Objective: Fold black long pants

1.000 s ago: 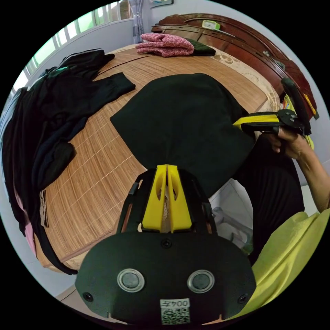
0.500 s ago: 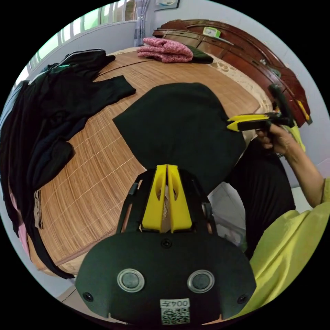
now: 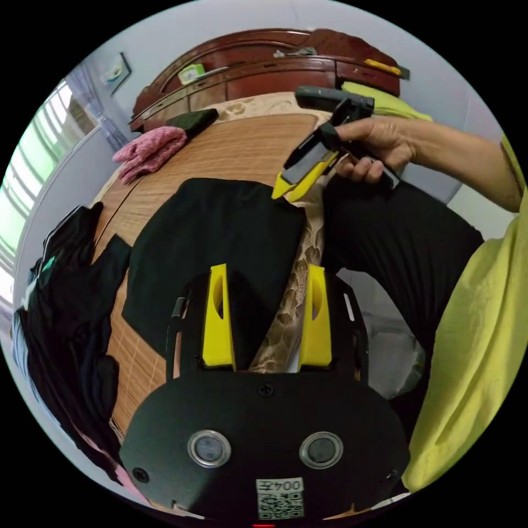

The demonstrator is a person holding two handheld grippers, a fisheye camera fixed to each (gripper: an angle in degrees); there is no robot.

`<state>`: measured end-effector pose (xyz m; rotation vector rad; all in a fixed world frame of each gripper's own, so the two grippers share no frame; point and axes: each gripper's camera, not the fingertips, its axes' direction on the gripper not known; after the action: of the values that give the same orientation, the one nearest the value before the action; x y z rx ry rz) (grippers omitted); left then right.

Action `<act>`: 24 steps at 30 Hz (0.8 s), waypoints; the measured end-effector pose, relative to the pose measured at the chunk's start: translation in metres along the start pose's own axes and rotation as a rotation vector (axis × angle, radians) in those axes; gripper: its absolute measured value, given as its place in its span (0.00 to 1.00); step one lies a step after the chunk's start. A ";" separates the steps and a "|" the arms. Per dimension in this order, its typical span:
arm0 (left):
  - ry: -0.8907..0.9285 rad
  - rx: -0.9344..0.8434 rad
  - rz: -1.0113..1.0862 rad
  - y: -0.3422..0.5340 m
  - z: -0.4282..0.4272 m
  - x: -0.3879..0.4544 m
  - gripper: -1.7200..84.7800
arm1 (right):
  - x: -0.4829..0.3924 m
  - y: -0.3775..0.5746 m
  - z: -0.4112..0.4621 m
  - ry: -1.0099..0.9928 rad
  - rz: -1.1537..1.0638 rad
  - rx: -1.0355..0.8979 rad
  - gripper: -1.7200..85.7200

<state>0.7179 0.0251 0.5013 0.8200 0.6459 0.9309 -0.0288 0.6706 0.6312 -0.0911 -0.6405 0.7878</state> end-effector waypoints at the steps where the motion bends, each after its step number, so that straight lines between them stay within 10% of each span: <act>1: -0.002 -0.026 0.005 -0.004 0.008 0.001 0.23 | 0.002 -0.002 -0.003 0.013 0.007 0.003 0.22; 15: -0.099 -0.105 0.046 -0.032 0.039 0.009 0.22 | 0.028 -0.019 -0.048 -0.263 0.023 0.043 0.08; 24: 0.093 -0.025 -0.182 -0.018 0.030 -0.045 0.07 | 0.057 -0.018 -0.093 -0.416 0.042 0.097 0.28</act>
<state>0.7282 -0.0303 0.5081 0.6866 0.7754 0.8132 0.0652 0.7110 0.5903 0.1525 -0.9942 0.8850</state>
